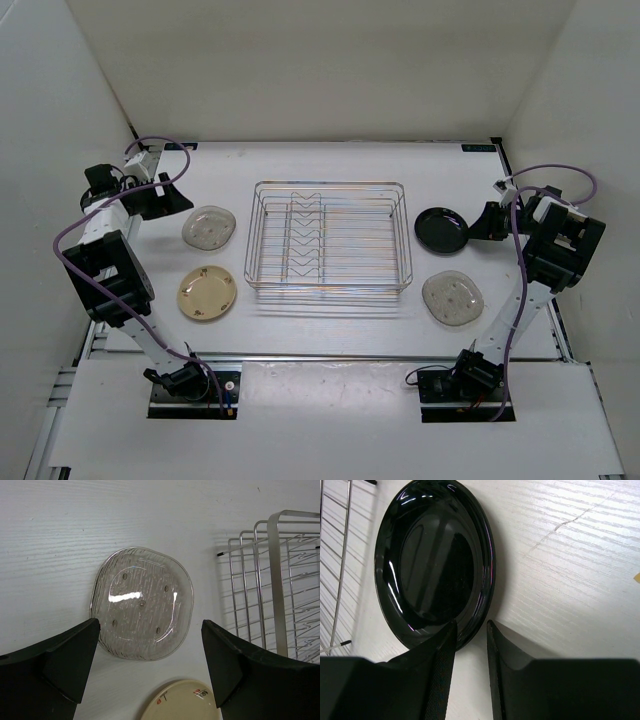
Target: Load the plates into the dish rack
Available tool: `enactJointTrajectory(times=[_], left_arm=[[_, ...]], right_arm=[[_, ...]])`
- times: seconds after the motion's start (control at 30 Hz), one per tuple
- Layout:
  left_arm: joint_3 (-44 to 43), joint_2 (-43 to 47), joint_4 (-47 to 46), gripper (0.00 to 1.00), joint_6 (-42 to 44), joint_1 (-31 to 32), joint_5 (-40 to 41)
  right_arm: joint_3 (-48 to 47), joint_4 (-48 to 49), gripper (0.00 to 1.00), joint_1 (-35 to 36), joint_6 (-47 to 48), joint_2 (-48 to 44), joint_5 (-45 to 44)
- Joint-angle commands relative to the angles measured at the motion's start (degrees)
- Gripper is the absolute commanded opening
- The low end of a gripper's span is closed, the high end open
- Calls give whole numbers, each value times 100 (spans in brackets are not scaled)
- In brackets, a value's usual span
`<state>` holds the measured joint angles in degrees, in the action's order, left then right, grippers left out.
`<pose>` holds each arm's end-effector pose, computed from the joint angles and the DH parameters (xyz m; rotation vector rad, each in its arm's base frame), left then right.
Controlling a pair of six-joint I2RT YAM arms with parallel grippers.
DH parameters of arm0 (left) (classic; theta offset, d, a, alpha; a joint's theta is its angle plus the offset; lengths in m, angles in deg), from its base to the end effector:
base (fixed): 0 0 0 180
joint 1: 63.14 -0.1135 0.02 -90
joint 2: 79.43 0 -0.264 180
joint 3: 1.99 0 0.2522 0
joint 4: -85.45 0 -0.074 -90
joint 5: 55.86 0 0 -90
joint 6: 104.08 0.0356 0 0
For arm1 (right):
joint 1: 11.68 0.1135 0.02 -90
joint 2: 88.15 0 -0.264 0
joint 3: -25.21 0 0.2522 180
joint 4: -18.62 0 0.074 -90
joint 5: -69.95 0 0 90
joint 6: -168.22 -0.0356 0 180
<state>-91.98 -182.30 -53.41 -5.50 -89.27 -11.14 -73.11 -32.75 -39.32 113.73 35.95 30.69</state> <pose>0.3549 0.1459 0.2345 -0.0419 2.2603 -0.6748 0.3818 -0.1688 0.1283 -0.2892 2.3584 0.8186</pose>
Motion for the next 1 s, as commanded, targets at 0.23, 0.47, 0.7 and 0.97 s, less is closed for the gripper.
enactJointTrajectory(times=[0.23, 0.47, 0.7, 0.97], left_arm=[[38, 215, -39, 93, 83, -24, -218], [90, 215, -39, 93, 135, -76, -271], [143, 267, -39, 93, 135, -76, -271], [143, 267, -39, 93, 135, -76, -324]], right_arm=[[-35, 95, 32, -22, -114, 98, 103], [70, 166, 15, -22, -237, 98, 50], [123, 271, 0, -22, -290, 45, 50], [237, 718, 0, -22, -790, -271, -81]])
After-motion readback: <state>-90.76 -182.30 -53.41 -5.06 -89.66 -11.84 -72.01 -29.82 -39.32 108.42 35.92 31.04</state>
